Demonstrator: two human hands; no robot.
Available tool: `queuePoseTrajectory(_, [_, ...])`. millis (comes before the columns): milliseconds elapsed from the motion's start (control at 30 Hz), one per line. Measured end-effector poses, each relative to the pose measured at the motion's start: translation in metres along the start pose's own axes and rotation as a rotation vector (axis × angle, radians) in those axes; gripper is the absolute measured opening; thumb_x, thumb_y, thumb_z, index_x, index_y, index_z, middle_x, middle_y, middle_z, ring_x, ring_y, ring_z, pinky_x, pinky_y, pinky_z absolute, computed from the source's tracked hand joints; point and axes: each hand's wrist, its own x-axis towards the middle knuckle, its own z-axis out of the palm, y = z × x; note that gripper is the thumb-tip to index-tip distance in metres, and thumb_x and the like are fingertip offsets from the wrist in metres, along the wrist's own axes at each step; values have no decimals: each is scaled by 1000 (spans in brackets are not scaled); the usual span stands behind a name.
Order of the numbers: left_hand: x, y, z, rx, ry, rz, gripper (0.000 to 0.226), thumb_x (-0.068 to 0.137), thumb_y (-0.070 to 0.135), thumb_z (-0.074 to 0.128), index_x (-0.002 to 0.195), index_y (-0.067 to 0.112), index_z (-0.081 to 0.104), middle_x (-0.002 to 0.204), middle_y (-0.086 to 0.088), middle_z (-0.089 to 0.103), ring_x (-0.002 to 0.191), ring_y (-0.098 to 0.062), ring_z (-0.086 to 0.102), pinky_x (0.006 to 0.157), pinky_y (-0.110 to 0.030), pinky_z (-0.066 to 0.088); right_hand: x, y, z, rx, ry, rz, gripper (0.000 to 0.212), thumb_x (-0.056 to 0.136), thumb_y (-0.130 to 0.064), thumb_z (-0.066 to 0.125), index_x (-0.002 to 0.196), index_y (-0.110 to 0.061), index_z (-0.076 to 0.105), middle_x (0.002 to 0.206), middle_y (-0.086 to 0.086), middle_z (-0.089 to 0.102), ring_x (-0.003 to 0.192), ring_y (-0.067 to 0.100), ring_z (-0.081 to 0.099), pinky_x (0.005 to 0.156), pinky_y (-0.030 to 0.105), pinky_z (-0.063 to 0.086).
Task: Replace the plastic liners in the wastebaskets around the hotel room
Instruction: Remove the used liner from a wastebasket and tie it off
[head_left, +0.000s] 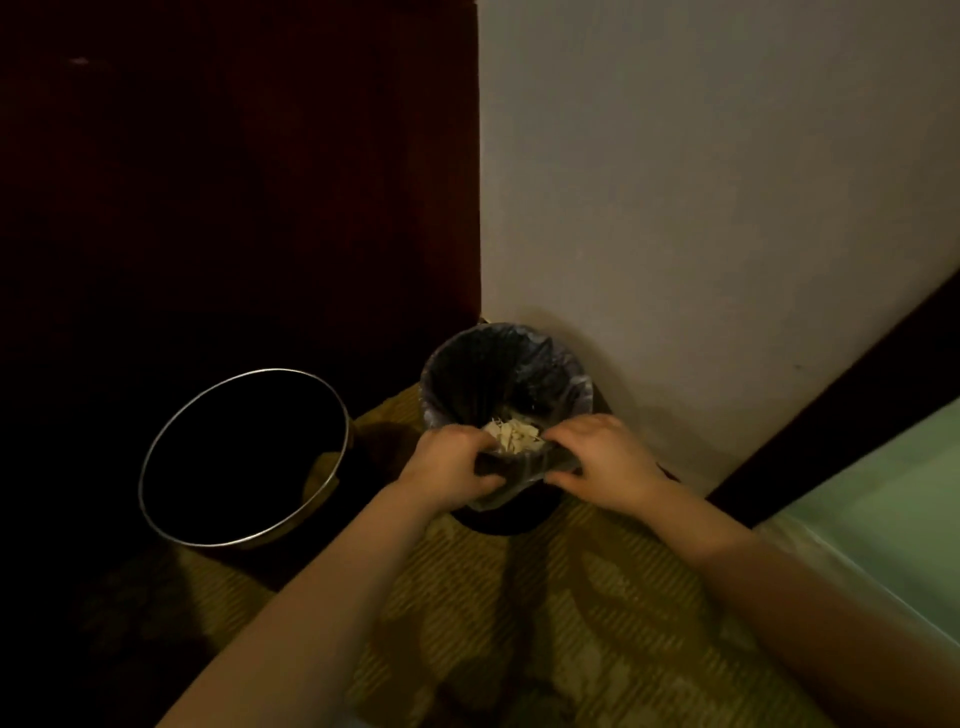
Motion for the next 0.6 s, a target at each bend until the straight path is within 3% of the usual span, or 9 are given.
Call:
queuePoseTrajectory(200, [1, 9, 5, 129, 17, -36, 42, 89, 45, 58, 127, 28, 51, 127, 5, 54, 122, -18, 45, 100, -37, 33, 15, 1, 8, -66, 57, -57, 26, 87, -45, 63, 98, -23, 69, 93, -3, 69, 97, 20, 62, 90, 34, 40])
queuePoseTrajectory(300, [-1, 13, 7, 105, 132, -37, 45, 83, 47, 64, 119, 25, 49, 122, 3, 44, 116, -18, 41, 99, -36, 37, 16, 2, 5, -47, 95, -75, 20, 89, -38, 62, 87, -22, 73, 84, -3, 69, 88, 19, 63, 83, 33, 43])
queuePoseTrajectory(433, [-3, 19, 5, 107, 223, 16, 43, 76, 57, 67, 93, 27, 41, 100, 7, 38, 97, -12, 38, 84, -28, 37, 21, 4, -16, 109, 119, -4, 15, 90, -29, 62, 85, -23, 74, 86, -5, 70, 85, 17, 64, 75, 33, 49])
queuePoseTrajectory(533, [-6, 24, 7, 142, 237, 75, 48, 74, 62, 65, 94, 27, 39, 98, 10, 34, 94, -9, 36, 79, -25, 33, 24, 5, -30, 257, 101, 83, 9, 88, -31, 67, 81, -26, 70, 81, -7, 70, 78, 13, 64, 72, 33, 52])
queuePoseTrajectory(600, [-4, 27, 10, 141, 278, 80, 54, 73, 63, 65, 104, 26, 42, 105, 8, 36, 99, -11, 38, 84, -26, 36, 26, 4, -37, 376, 153, 132, 8, 86, -30, 70, 79, -27, 69, 78, -8, 69, 75, 10, 63, 71, 30, 50])
